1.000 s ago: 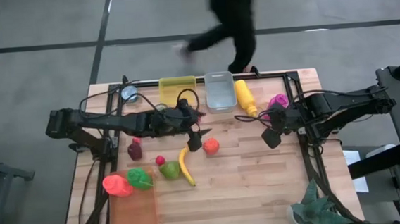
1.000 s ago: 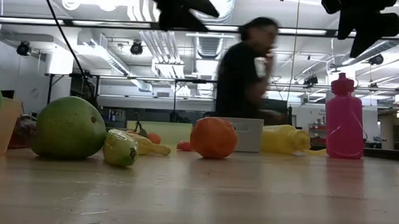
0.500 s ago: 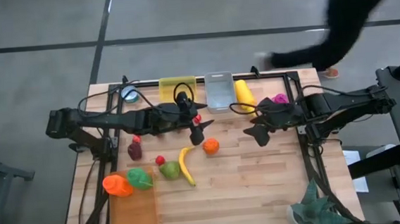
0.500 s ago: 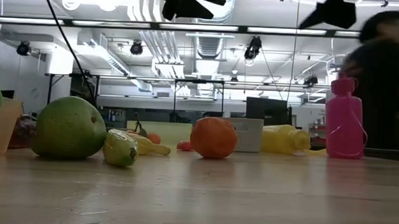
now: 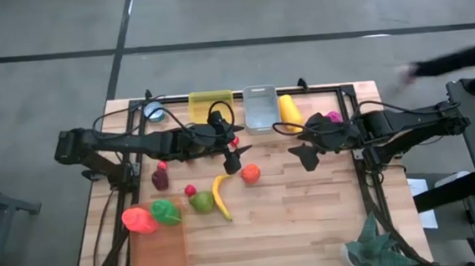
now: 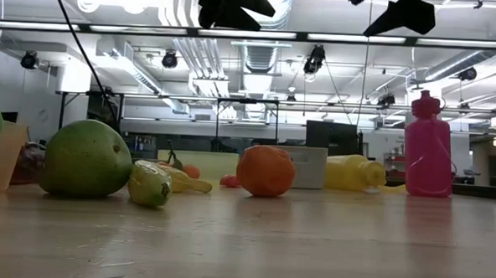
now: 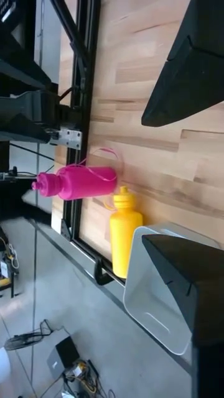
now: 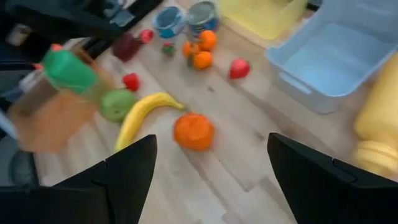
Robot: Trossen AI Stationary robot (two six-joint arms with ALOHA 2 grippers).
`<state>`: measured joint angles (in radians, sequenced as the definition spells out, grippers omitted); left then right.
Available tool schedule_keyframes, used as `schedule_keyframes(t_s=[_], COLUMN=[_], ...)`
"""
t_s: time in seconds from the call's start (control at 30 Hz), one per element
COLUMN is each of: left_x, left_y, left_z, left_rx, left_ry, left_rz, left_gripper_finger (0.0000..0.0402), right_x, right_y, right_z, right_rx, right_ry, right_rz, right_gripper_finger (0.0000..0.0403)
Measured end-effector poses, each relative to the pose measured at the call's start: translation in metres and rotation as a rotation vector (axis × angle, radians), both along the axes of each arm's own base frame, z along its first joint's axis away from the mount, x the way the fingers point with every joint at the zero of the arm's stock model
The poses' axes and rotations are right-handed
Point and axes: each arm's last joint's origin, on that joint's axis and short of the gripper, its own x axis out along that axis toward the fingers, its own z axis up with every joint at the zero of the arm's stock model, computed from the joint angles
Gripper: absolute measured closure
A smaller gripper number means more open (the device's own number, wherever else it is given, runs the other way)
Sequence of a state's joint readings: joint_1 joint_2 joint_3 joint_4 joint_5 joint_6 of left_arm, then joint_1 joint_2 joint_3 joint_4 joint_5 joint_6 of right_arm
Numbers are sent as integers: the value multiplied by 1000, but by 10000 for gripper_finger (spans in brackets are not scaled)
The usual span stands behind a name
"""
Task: Pick & Place Food Item
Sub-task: Put the pink tumbler into the orange bin
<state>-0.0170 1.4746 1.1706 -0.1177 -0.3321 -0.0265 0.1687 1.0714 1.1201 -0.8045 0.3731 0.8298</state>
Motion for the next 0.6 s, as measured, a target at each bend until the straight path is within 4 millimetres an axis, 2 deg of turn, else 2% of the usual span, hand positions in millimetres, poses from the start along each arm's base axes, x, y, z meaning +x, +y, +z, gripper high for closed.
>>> schedule_keyframes(t_s=[0.23, 0.4, 0.6], left_x=[0, 0, 0], left_y=[0, 0, 0], left_z=[0, 0, 0], left_rx=[-1, -4, -4], left_ry=[1, 1, 1], left_rz=[-1, -1, -1], left_gripper_finger=[98, 98, 98], right_x=[-12, -30, -58], right_y=[-4, -12, -26], right_z=[2, 18, 37], right_rx=[-76, -208, -139], right_ry=[117, 187, 260], right_rz=[-54, -217, -446], right_gripper_finger=[99, 99, 99])
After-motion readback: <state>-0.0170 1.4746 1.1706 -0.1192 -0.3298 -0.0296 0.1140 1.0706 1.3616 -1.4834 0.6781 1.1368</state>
